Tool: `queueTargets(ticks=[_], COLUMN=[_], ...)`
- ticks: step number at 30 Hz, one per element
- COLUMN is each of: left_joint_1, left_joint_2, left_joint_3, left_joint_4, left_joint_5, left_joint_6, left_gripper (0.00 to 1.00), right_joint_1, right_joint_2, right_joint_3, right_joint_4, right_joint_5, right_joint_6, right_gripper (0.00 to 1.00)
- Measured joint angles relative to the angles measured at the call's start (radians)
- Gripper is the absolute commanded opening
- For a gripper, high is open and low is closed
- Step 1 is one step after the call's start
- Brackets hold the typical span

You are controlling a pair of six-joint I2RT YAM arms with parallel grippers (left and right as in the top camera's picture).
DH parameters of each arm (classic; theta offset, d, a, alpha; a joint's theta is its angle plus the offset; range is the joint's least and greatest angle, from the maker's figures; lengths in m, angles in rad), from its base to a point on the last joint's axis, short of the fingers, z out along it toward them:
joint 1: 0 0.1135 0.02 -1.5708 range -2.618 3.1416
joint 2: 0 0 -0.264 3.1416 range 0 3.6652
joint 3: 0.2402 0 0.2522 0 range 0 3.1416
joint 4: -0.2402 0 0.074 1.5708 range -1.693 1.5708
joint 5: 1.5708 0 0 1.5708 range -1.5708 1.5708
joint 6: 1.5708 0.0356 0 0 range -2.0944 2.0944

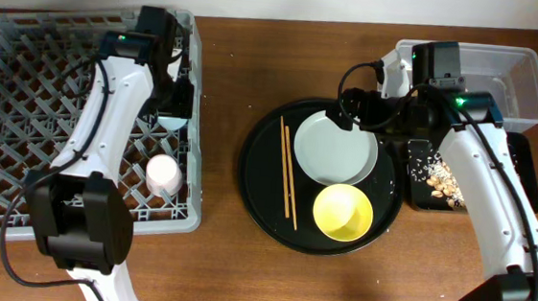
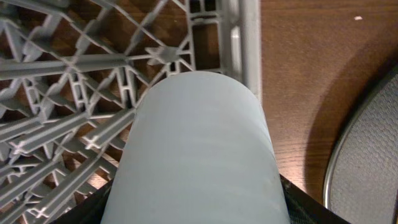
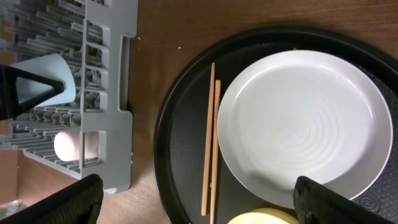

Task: Sort waste into correct bins and load items into the dishwasher rack
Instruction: 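Place the blue cup in the dish rack with the left gripper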

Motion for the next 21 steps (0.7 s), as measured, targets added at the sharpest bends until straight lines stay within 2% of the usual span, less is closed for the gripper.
queueTargets(ticks=[6,17,19,20,21], left_joint_1=[-0.001,-0.001,-0.001,-0.002,-0.001], left_joint_2=[0.001,0.047,0.077,0.089,0.096], left_joint_3=[0.000,0.000,0.000,0.000,0.000], left_joint_4=[-0.010,-0.038,-0.036,-0.032,-0.030], left_joint_5=[-0.005,-0.071,-0.069,-0.069,-0.068], left_joint_6=[-0.015,-0.119,-0.119,-0.119,-0.119], left_gripper=[0.49,0.49,0.62,0.78,0.84], right_joint_1=[0.000,0.000,0.000,0.000,0.000], right_joint_2=[0.000,0.000,0.000,0.000,0.000], right_joint_3=[0.000,0.000,0.000,0.000,0.000], right_joint_4=[-0.028,-0.031,-0.033,-0.039,-0.039], right_joint_5=[0.011,0.026,0.026,0.026,0.026], right_joint_6=[-0.026,-0.027,-0.027,-0.027,-0.026], right_gripper=[0.98,0.98,0.99,0.98,0.98])
